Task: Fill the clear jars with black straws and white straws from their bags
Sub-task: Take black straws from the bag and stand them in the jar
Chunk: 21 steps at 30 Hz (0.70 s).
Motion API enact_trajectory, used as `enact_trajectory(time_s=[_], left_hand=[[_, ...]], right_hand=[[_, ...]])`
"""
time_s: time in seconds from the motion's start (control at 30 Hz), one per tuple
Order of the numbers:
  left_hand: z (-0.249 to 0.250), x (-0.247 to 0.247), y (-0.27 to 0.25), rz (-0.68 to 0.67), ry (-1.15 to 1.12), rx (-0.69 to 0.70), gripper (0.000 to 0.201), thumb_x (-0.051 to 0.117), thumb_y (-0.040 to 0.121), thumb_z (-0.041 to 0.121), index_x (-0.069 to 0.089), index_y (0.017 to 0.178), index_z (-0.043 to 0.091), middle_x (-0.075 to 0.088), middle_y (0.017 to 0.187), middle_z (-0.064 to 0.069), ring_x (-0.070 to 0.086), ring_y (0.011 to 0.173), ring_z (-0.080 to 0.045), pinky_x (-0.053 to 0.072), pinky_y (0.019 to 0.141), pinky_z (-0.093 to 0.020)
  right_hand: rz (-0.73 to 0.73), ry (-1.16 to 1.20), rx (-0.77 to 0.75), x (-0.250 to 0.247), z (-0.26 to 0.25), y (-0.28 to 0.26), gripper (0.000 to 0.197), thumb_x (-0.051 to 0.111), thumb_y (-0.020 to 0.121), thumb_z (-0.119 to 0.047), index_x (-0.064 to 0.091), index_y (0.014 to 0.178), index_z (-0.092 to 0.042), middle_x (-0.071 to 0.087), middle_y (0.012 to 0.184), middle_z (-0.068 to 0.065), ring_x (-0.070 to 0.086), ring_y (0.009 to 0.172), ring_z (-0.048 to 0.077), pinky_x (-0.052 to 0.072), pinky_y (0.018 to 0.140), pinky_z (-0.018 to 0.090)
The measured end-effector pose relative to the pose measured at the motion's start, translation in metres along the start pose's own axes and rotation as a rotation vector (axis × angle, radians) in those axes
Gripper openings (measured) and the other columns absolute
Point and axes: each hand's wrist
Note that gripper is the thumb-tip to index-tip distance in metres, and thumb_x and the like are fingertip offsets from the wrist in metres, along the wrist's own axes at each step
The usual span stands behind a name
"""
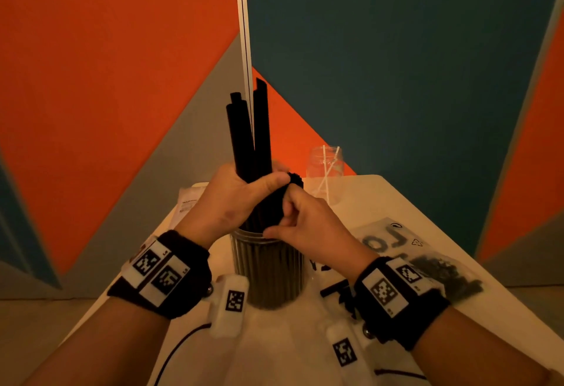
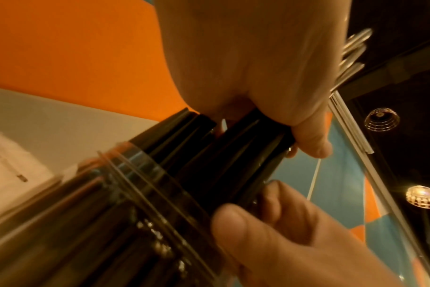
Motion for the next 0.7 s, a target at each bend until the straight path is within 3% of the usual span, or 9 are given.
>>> enact_trajectory(time_s=[0.07, 0.13, 0.23, 0.3, 0.43, 0.57, 0.7], left_hand=[[-0.008, -0.002, 0.002, -0.004, 0.135, -0.031, 0.018, 0.073, 0.087, 0.030, 0.073, 0.104, 0.024, 0.071, 0.108, 0.014, 0.065, 0.101, 0.003, 0.051, 0.087, -0.022], [-0.013, 0.001, 0.002, 0.000, 0.264, -0.011, 0.009, 0.072, 0.087, 0.034, 0.072, 0.094, 0.028, 0.069, 0.110, 0.016, 0.061, 0.098, 0.008, 0.047, 0.083, -0.020], [-0.018, 0.009, -0.001, 0.052, 0.534, 0.148, 0.019, 0.062, 0.084, 0.048, 0.068, 0.086, 0.030, 0.068, 0.098, 0.012, 0.059, 0.093, -0.004, 0.045, 0.083, -0.029], [-0.024, 0.010, -0.006, 0.104, 0.651, 0.189, 0.025, 0.054, 0.088, 0.056, 0.065, 0.095, 0.035, 0.064, 0.096, 0.012, 0.057, 0.095, -0.010, 0.044, 0.086, -0.041], [-0.039, 0.009, -0.017, 0.121, 0.794, 0.161, 0.041, 0.035, 0.093, 0.071, 0.054, 0.112, 0.041, 0.053, 0.099, 0.012, 0.049, 0.095, -0.014, 0.040, 0.082, -0.040], [-0.030, 0.007, -0.017, 0.175, 0.611, 0.102, 0.060, 0.040, 0.088, 0.073, 0.047, 0.128, 0.029, 0.050, 0.111, 0.010, 0.049, 0.107, -0.014, 0.042, 0.087, -0.041], [0.017, -0.001, 0.000, 0.393, 0.349, 0.152, 0.084, 0.052, 0.088, 0.067, 0.018, 0.154, 0.028, 0.037, 0.137, 0.015, 0.042, 0.125, -0.003, 0.036, 0.098, -0.025]], right_hand=[[-0.002, 0.013, -0.004, 0.001, 0.002, -0.001, 0.051, 0.087, 0.073, -0.033, 0.037, 0.077, -0.041, 0.067, 0.075, -0.014, 0.063, 0.061, 0.003, 0.046, 0.054, 0.021], [0.005, 0.039, -0.001, 0.001, 0.002, -0.001, 0.051, 0.087, 0.074, -0.031, 0.037, 0.078, -0.040, 0.067, 0.075, -0.013, 0.062, 0.061, 0.003, 0.046, 0.055, 0.020], [0.014, 0.060, -0.012, 0.001, 0.002, -0.001, 0.049, 0.086, 0.075, -0.030, 0.038, 0.079, -0.039, 0.065, 0.075, -0.014, 0.059, 0.059, 0.002, 0.047, 0.057, 0.019], [0.010, 0.055, -0.026, 0.000, 0.002, -0.001, 0.047, 0.085, 0.076, -0.031, 0.039, 0.081, -0.038, 0.062, 0.076, -0.011, 0.056, 0.059, 0.002, 0.047, 0.057, 0.020], [0.007, 0.047, -0.027, 0.000, 0.000, -0.001, 0.043, 0.084, 0.078, -0.028, 0.042, 0.082, -0.034, 0.057, 0.068, -0.008, 0.057, 0.061, 0.006, 0.047, 0.058, 0.023], [-0.004, 0.042, -0.034, -0.001, -0.001, -0.002, 0.043, 0.084, 0.078, -0.028, 0.042, 0.081, -0.036, 0.060, 0.068, -0.009, 0.056, 0.059, 0.005, 0.046, 0.056, 0.022], [-0.021, 0.055, -0.032, -0.001, -0.001, -0.002, 0.042, 0.084, 0.078, -0.028, 0.043, 0.081, -0.037, 0.061, 0.069, -0.009, 0.057, 0.058, 0.004, 0.044, 0.055, 0.019]])
Point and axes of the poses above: each hand's wrist, its own y-axis towards the middle knuckle, its own x-axis out of the palm, z = x × y
